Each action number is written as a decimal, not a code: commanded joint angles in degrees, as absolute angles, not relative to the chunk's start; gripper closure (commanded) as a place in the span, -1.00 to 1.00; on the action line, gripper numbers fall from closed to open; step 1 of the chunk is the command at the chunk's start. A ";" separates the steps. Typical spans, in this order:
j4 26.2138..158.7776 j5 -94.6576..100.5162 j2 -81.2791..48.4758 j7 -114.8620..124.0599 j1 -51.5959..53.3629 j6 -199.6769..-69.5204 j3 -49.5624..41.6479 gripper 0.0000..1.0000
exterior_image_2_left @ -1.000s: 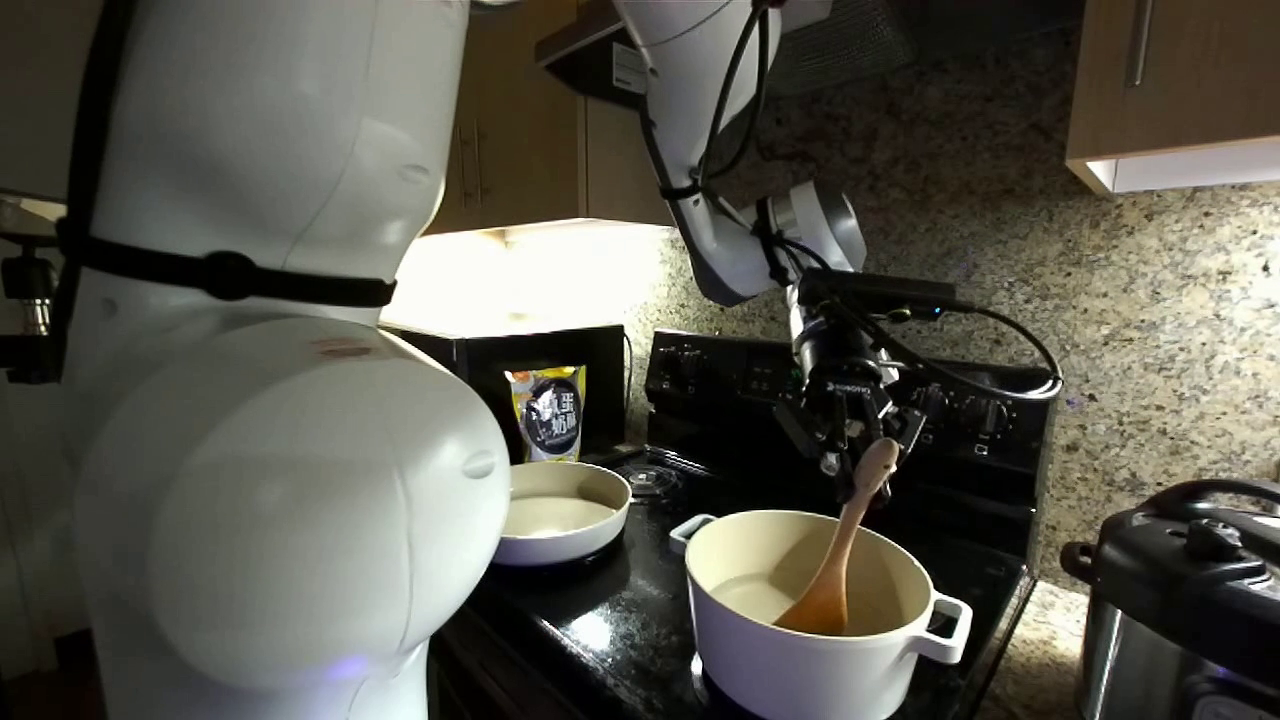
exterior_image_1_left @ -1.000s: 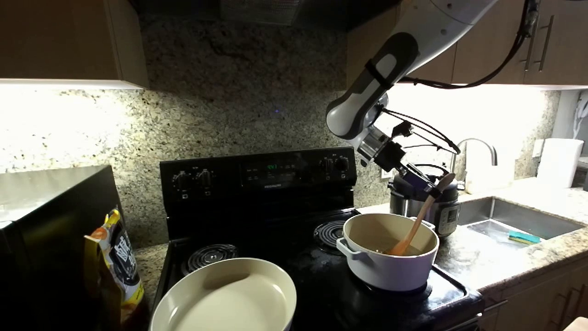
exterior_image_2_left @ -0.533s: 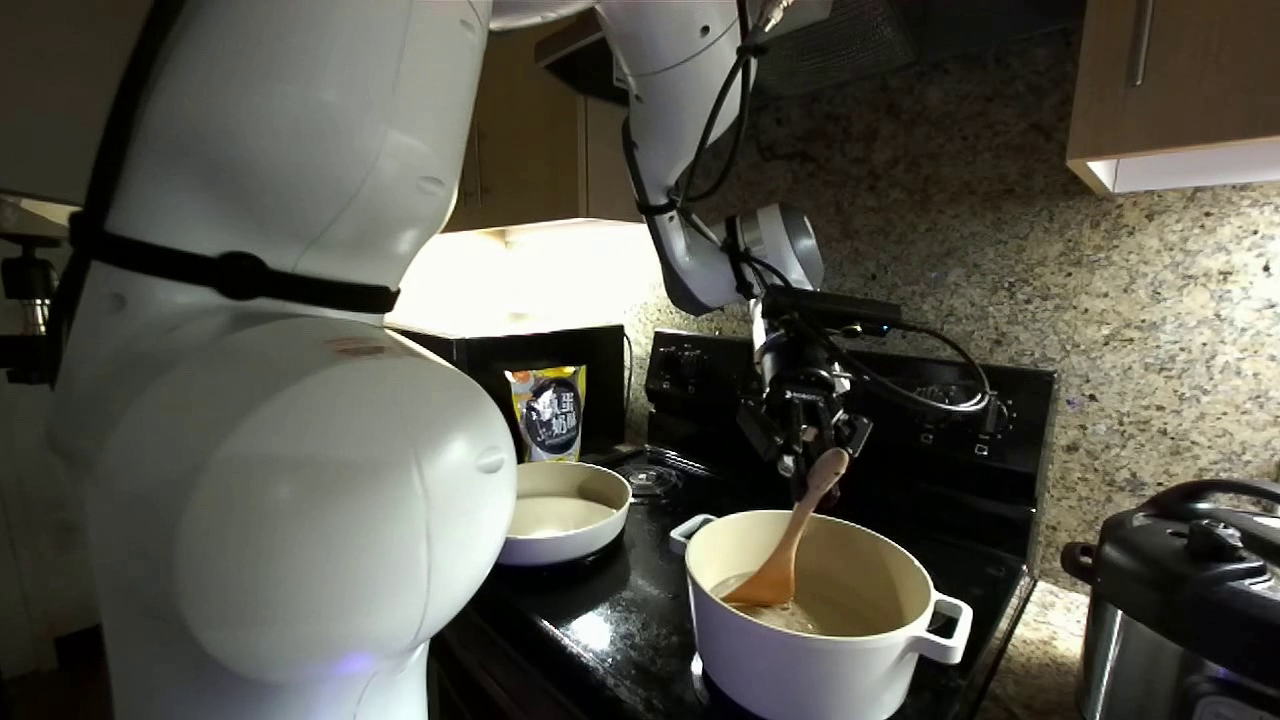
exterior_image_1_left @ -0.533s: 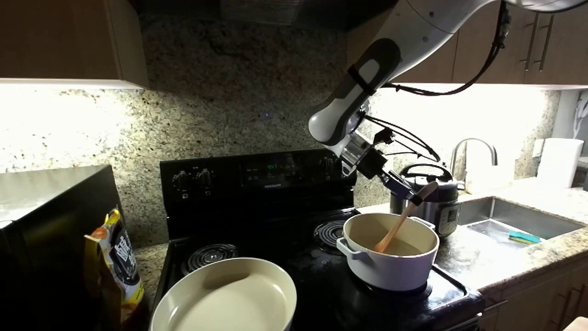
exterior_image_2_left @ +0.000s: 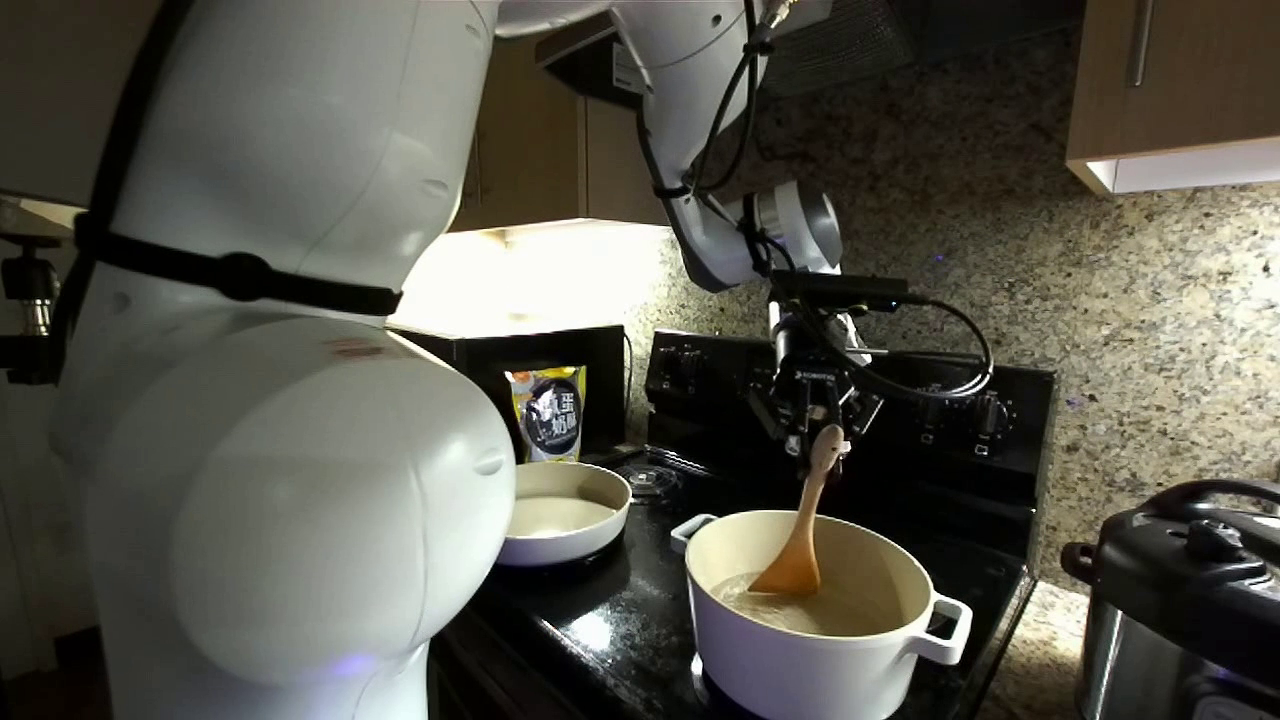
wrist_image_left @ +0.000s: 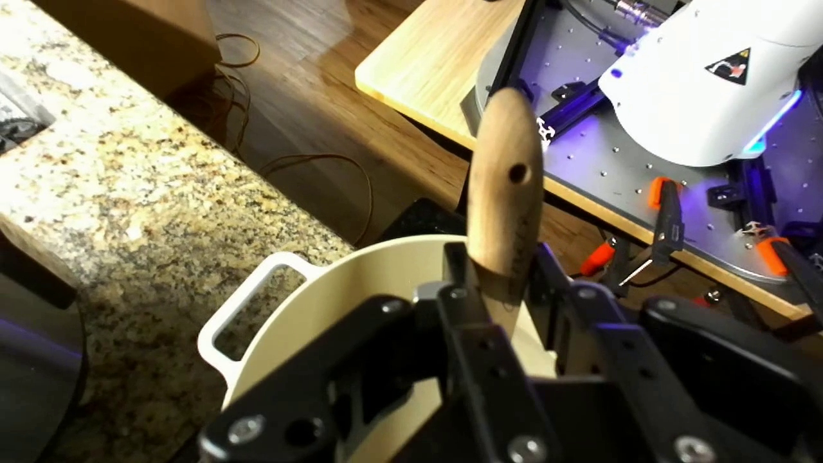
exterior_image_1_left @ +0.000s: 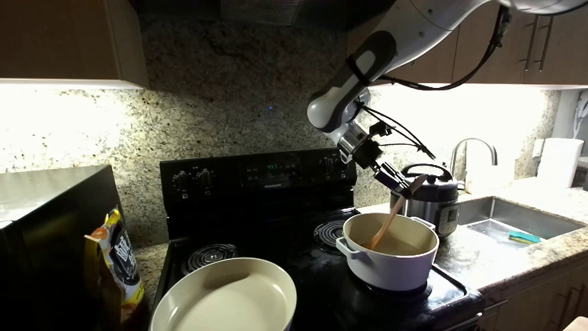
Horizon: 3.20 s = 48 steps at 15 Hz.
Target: Use the wooden spoon to stir the liquid in the white pot.
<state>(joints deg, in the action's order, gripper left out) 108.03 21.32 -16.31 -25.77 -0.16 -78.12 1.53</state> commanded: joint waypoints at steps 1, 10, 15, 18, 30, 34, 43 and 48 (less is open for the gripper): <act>108.24 21.73 -16.24 -21.88 -1.05 -75.03 0.52 0.83; 109.28 23.11 -18.99 -21.59 -1.56 -71.38 0.03 0.83; 106.75 22.26 -22.08 -22.29 -0.70 -71.72 1.86 0.83; 104.78 21.04 -23.08 -21.10 -0.52 -71.79 2.32 0.83; 104.64 21.61 -21.68 -19.55 -2.66 -71.90 -0.13 0.83; 106.10 22.52 -22.73 -20.79 -3.28 -71.47 -0.19 0.83; 106.11 25.54 -23.97 -22.58 -0.58 -70.25 2.91 0.83; 103.51 24.52 -23.74 -21.45 0.34 -70.30 3.45 0.83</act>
<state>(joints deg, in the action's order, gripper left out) 105.10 24.30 -23.95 -20.97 0.45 -71.72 3.20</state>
